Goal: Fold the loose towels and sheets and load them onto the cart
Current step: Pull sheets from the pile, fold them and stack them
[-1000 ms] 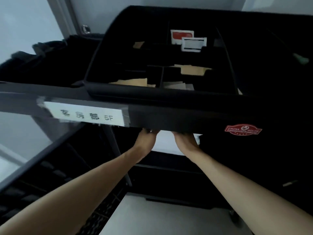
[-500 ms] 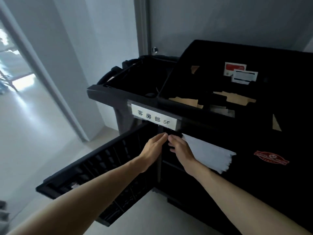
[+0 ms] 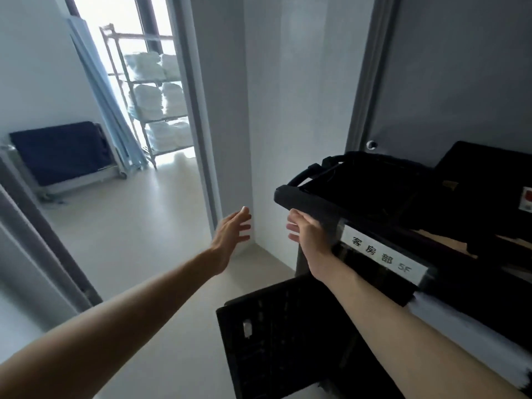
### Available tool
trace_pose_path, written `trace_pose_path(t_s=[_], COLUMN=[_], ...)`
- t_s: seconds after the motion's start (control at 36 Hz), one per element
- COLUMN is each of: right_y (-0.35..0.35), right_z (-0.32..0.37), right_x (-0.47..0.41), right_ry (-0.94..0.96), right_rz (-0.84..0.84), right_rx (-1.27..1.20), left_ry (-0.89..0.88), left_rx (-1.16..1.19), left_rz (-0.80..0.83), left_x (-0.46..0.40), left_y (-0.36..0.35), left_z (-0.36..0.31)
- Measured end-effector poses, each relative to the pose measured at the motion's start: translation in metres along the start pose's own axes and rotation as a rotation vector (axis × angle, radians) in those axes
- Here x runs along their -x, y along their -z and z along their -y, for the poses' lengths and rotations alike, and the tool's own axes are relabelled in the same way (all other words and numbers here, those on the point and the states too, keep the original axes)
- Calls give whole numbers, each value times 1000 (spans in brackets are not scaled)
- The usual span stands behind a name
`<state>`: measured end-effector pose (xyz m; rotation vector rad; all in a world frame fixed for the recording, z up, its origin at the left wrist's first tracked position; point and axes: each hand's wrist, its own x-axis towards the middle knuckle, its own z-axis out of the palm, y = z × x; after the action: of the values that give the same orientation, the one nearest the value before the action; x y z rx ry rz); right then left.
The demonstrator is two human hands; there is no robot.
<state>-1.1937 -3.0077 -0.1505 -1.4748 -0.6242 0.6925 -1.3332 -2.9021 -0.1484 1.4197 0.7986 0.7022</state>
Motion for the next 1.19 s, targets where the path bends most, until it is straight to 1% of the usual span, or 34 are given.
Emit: trace_pose_path(t_s=[0.11,0.33,0.42,0.53,0.61,0.67,0.78,0.83,0.97,1.11,1.19], right_y=[-45,-120,-158,-206,-236,-254,-279,-297,-348,-401,-442], right_z=[8,19,25,23,19,14,11,11,8,-4,-13], right_x=[-12,-60,-81,-98,-110,-116,-128,-140,-170,-204,-236], right_ry=[-8,-3,29,16,28,-4,-33,-43,-98,-101,-117], right_rz=[84,215,251,346,417,446,462,445,403,346,287], right_rx=[-2,24,-4,-91,-131,-164,-267,-299,-389,-418,-453], left_ry=[22,-30,-85,-73,-105,-116,-198,-225,-165,-158,-153], left_rx=[112,196,206,212,180,179,284,300,296,344,352], left_rz=[-147,-303,-401,-529,-573,-607,-632,-636,-676,-707,-677], left_x=[-9,-28,-39,-50,-60,-66,-74,-83,-120,-167,-208], left_y=[50,122,143,166,186,200,225,235,261,312,355], left_z=[-8,-26,-32,-29,-29,-32,-37,-36,-21,-7,-1])
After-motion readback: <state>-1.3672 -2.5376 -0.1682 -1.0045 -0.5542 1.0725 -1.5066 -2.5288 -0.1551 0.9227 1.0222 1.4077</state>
